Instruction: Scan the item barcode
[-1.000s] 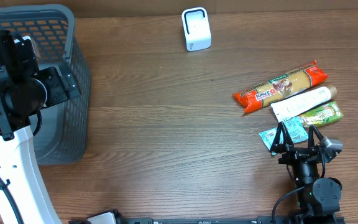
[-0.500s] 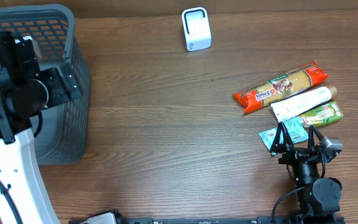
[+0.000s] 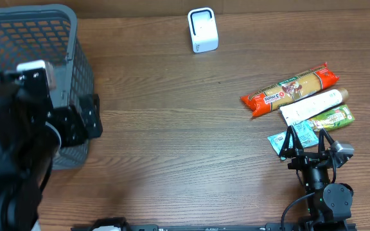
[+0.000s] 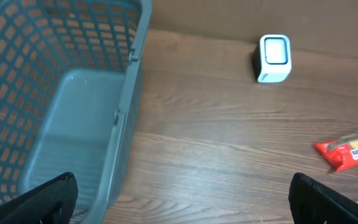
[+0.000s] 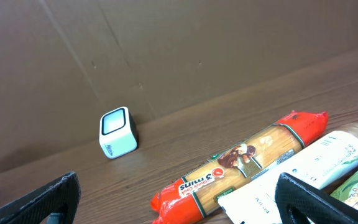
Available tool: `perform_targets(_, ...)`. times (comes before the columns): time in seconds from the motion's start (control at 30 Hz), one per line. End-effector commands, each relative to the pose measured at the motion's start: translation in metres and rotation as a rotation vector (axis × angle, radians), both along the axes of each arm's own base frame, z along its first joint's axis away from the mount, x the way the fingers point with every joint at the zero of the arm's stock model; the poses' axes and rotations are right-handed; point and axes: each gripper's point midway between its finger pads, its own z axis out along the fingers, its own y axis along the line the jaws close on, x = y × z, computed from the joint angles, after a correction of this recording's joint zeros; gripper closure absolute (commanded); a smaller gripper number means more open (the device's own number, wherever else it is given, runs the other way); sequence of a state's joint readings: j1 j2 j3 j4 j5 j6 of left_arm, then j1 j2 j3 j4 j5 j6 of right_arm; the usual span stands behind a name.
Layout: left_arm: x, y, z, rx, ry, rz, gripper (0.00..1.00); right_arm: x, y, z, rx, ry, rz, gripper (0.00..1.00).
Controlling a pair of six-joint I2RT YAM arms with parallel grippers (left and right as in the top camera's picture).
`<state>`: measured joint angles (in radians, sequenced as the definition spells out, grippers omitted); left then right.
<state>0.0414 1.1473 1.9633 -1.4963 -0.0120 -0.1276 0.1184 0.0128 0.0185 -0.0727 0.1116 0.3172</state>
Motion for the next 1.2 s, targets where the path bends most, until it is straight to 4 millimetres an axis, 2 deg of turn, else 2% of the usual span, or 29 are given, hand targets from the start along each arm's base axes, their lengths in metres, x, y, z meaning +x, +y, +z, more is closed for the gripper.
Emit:
perform_targets(0.0, -0.016, -0.011, 0.012, -0.007, -0.06, -0.044, 0.0, 0.0, 0.0, -0.002, -0.011, -0.003, -0.001, 0.0)
perform_targets(0.23, -0.052, -0.025, 0.031, -0.012, -0.167, -0.128, 0.0, 0.0, 0.0, -0.002, -0.011, -0.003, -0.001, 0.0)
perform_targets(0.4, -0.077, -0.024, 0.041, -0.014, -0.241, -0.131, 0.0, 0.0, 0.0, -0.002, -0.011, -0.003, -0.001, 0.0)
perform_targets(0.57, -0.092, -0.022, 0.047, -0.016, -0.285, -0.131, 0.0, 0.0, 0.0, -0.002, -0.011, -0.003, -0.002, 0.0)
perform_targets(1.03, -0.092, -0.022, 0.046, -0.015, -0.282, -0.131, 0.0, 0.0, 0.0, -0.002, -0.011, -0.003, -0.001, 0.0)
perform_targets(1.17, -0.089, -0.025, 0.057, -0.05, -0.329, -0.129, 0.0, 0.0, 0.0, -0.002, -0.011, -0.003, -0.001, 0.0)
